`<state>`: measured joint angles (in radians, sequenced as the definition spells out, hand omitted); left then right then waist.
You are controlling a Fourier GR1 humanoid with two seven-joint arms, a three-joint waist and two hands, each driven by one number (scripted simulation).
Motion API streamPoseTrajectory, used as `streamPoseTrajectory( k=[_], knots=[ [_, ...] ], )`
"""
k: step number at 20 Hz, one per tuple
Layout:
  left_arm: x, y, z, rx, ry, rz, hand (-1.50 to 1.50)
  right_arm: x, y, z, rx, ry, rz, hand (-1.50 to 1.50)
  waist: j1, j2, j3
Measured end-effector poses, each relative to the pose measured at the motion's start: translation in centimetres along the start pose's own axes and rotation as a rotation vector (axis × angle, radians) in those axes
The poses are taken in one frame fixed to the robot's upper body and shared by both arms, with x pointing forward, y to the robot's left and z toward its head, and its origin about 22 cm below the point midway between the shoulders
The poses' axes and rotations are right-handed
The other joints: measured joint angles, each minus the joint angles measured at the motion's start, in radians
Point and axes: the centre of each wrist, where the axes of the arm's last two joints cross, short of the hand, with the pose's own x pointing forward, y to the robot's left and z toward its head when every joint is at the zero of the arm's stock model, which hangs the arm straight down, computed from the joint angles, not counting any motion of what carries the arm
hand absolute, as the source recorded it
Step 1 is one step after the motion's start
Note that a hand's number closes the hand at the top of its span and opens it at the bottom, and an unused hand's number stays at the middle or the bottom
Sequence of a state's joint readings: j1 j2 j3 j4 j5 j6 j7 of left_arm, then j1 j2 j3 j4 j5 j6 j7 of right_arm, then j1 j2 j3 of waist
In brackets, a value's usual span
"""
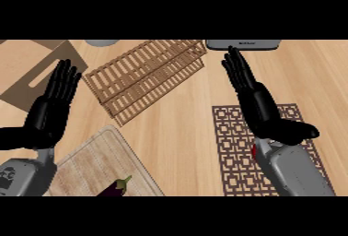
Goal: Pick the tomato from the placemat and place it in the tiered shelf
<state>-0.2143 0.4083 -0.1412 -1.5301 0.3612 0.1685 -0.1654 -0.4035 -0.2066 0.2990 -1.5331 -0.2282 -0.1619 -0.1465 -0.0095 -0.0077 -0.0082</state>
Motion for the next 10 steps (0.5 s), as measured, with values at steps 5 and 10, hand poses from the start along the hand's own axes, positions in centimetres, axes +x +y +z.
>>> streamPoseTrajectory(
  k=[5, 10],
  knots=[
    [-2.5, 1.6, 2.6, 0.028, 0.168, -0.094, 0.0, -1.8, -7.1, 4.3, -0.298, 0.23, 0.232, -1.5, -0.059, 0.0, 0.005],
    [-3.0, 2.9, 5.0, 0.046, 0.203, -0.157, 0.0, -3.5, -15.8, 12.2, -0.674, 0.571, 0.528, -1.5, -0.125, 0.0, 0.014]
  ],
)
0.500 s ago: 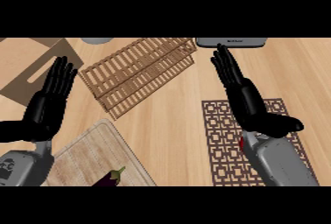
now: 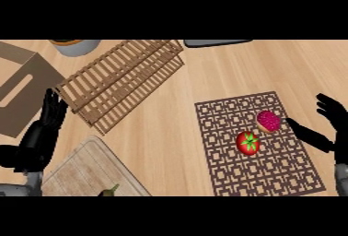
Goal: Pick the tomato from the placemat and place it in the tiered shelf
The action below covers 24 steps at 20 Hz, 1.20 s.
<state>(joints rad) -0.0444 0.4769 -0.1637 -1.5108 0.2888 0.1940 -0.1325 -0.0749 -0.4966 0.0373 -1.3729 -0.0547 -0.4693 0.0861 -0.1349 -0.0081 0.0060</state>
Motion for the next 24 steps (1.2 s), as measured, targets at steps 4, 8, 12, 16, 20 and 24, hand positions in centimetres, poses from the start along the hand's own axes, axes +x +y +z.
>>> streamPoseTrajectory(
  k=[4, 8, 12, 16, 20, 24],
  knots=[
    [-2.4, -1.1, 2.0, -0.05, 0.151, -0.029, 0.0, -2.3, -2.3, 2.4, -0.118, 0.091, -0.065, -1.5, 0.025, -0.004, 0.0],
    [-3.9, -2.6, 2.8, -0.109, 0.256, -0.042, 0.0, -1.7, -4.0, 5.5, -0.083, 0.048, -0.076, -1.5, 0.067, 0.0, -0.004],
    [-4.0, -3.1, 2.2, -0.138, 0.268, -0.052, 0.0, 1.5, -4.5, 7.8, 0.001, 0.038, -0.052, -1.5, 0.095, 0.002, -0.006],
    [-4.0, -3.5, 1.9, -0.151, 0.259, -0.064, 0.0, 4.4, -5.0, 9.0, 0.13, 0.121, 0.056, -1.5, 0.117, 0.005, -0.008],
    [-3.7, -3.9, 1.2, -0.171, 0.253, -0.066, 0.0, 6.1, -6.1, 8.8, 0.177, 0.197, 0.335, -1.5, 0.138, 0.013, -0.012],
    [-3.4, -4.5, 0.8, -0.191, 0.244, -0.067, 0.0, 8.1, -6.7, 8.2, 0.155, 0.292, 0.606, -1.5, 0.16, 0.017, -0.014]
  ],
)
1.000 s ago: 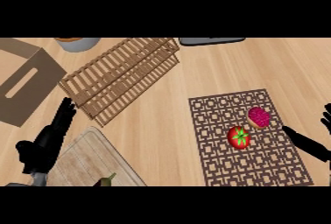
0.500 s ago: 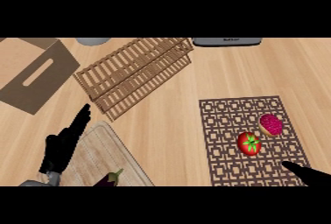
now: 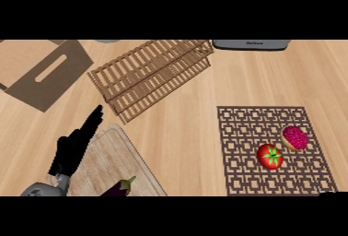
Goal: Pick the tomato from the placemat and place it in the tiered shelf
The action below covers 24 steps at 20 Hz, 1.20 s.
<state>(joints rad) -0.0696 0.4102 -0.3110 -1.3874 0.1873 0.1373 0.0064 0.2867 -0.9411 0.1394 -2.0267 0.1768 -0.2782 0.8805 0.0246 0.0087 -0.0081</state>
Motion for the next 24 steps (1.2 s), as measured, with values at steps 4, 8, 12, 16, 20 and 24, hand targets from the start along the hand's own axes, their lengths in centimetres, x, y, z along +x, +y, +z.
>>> streamPoseTrajectory(
  k=[4, 8, 12, 16, 20, 24],
  knots=[
    [0.3, -0.6, -0.4, -0.022, -0.005, -0.002, 0.0, 2.6, -0.1, 0.4, -0.017, 0.046, 0.139, -1.5, 0.023, 0.001, 0.003],
    [0.3, -0.9, -0.8, -0.027, -0.001, -0.007, 0.0, 4.8, 2.1, 0.7, 0.024, 0.027, 0.176, -1.5, 0.03, 0.0, 0.006],
    [0.4, -1.2, -0.7, -0.03, 0.005, -0.007, 0.0, 6.7, 4.3, 0.0, 0.078, 0.037, 0.177, -1.5, 0.033, -0.001, 0.007],
    [0.1, -0.7, -0.5, -0.028, 0.007, -0.001, 0.0, 7.7, 6.1, -0.8, 0.118, 0.067, 0.201, -1.5, 0.022, -0.003, 0.007],
    [0.0, -0.6, -0.5, -0.023, 0.016, 0.003, 0.0, 9.0, 7.7, -1.9, 0.14, 0.082, 0.214, -1.5, 0.014, -0.006, 0.007],
    [-0.3, -0.2, 0.0, -0.009, 0.019, 0.001, 0.0, 9.4, 8.5, -2.6, 0.125, 0.101, 0.246, -1.5, 0.0, -0.01, 0.006]
  ],
)
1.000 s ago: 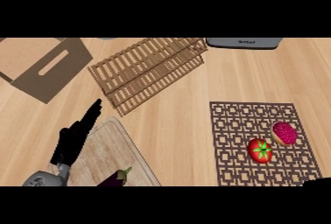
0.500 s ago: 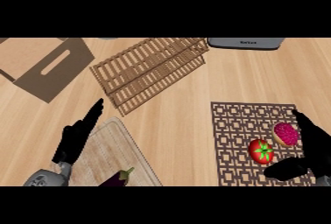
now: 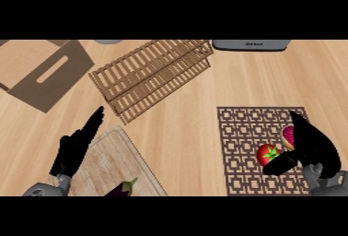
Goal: Pick the tomato from the placemat and place it in the tiered shelf
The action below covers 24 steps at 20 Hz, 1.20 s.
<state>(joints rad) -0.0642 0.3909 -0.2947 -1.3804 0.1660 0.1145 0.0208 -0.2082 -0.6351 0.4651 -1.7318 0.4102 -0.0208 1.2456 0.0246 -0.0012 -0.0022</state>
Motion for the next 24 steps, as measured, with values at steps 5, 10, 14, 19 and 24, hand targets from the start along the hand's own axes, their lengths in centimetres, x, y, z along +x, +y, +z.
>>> streamPoseTrajectory(
  k=[5, 10, 14, 19, 24],
  knots=[
    [-0.3, 0.2, 0.2, 0.015, 0.003, 0.005, 0.0, 0.6, 1.4, -0.3, -0.017, 0.011, 0.047, -1.5, -0.015, -0.004, 0.001],
    [-0.6, 0.3, 0.3, 0.023, 0.002, 0.003, 0.0, 1.2, 2.3, -0.6, -0.018, 0.03, 0.071, -1.5, -0.021, -0.004, 0.004],
    [-0.3, 0.2, 0.1, 0.023, 0.003, 0.005, 0.0, 1.8, 3.1, -0.9, -0.011, 0.045, 0.087, -1.5, -0.022, -0.005, 0.003],
    [-0.5, -0.1, 0.3, 0.031, -0.004, 0.011, 0.0, 1.6, 3.8, -1.0, -0.012, 0.068, 0.104, -1.5, -0.024, -0.006, 0.001],
    [-0.7, 0.0, 0.4, 0.032, -0.009, 0.012, 0.0, 1.2, 4.1, -1.4, -0.013, 0.086, 0.114, -1.5, -0.025, -0.008, 0.0]
  ],
)
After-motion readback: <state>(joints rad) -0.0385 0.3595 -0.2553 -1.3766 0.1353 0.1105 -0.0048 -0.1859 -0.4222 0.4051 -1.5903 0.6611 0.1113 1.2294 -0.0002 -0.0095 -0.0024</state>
